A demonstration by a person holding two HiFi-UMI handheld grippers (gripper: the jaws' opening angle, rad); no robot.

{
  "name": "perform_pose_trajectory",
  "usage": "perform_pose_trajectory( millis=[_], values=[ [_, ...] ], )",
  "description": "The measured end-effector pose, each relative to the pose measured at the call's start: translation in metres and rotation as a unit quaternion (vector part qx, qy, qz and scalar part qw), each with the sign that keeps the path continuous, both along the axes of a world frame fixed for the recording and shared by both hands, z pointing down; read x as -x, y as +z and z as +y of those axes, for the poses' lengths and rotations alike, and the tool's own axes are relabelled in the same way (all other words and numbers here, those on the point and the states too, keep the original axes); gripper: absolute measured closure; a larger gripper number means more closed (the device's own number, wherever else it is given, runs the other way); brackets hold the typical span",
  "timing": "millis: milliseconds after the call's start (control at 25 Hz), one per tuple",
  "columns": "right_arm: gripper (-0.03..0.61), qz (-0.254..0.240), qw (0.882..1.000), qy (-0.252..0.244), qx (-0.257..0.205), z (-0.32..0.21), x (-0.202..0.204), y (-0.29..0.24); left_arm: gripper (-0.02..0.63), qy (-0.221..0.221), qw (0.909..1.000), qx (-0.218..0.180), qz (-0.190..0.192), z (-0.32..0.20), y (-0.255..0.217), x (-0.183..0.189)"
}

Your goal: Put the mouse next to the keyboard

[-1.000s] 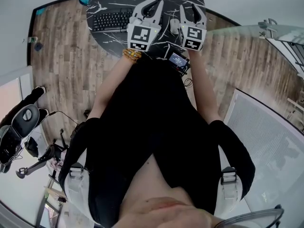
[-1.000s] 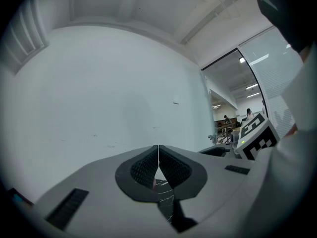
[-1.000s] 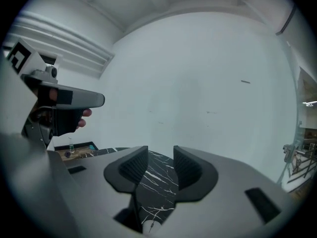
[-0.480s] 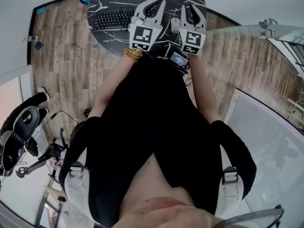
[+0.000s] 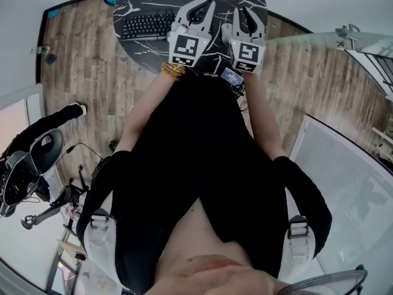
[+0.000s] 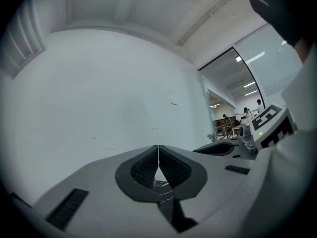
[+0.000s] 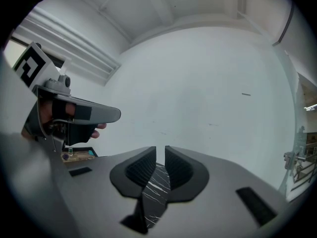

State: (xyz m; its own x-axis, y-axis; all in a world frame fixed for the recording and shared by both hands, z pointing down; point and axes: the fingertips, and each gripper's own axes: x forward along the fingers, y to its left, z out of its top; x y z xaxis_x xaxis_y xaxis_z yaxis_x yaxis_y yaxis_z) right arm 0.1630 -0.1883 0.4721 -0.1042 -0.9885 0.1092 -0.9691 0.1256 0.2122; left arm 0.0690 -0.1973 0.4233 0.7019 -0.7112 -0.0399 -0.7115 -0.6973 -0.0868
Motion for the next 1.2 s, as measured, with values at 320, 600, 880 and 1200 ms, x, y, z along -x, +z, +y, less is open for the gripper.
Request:
perform_pose_trajectory(
  millis=[320,600,880,1200],
  values=[
    [0.514,-0.003,1.000,0.001,0.000,-0.003,0.001,0.002,0.597,-0.003,1.0000,0.003,-0.001,-0.004,0.005,0.004],
    [0.517,-0.007,1.000,-0.001,0.007,-0.001,0.003,0.006,0.597,-0.006,1.0000,0.007,0.000,-0.005,0.008,0.006],
    [0.523,-0.001,1.000,0.001,0.017,-0.001,0.001,0.009,0.597,-0.002,1.0000,0.008,0.001,-0.004,0.008,0.002],
    [0.526,0.003,1.000,0.003,0.020,-0.001,0.001,0.012,0.597,-0.004,0.9999,0.011,0.002,-0.006,0.009,0.005]
  ],
)
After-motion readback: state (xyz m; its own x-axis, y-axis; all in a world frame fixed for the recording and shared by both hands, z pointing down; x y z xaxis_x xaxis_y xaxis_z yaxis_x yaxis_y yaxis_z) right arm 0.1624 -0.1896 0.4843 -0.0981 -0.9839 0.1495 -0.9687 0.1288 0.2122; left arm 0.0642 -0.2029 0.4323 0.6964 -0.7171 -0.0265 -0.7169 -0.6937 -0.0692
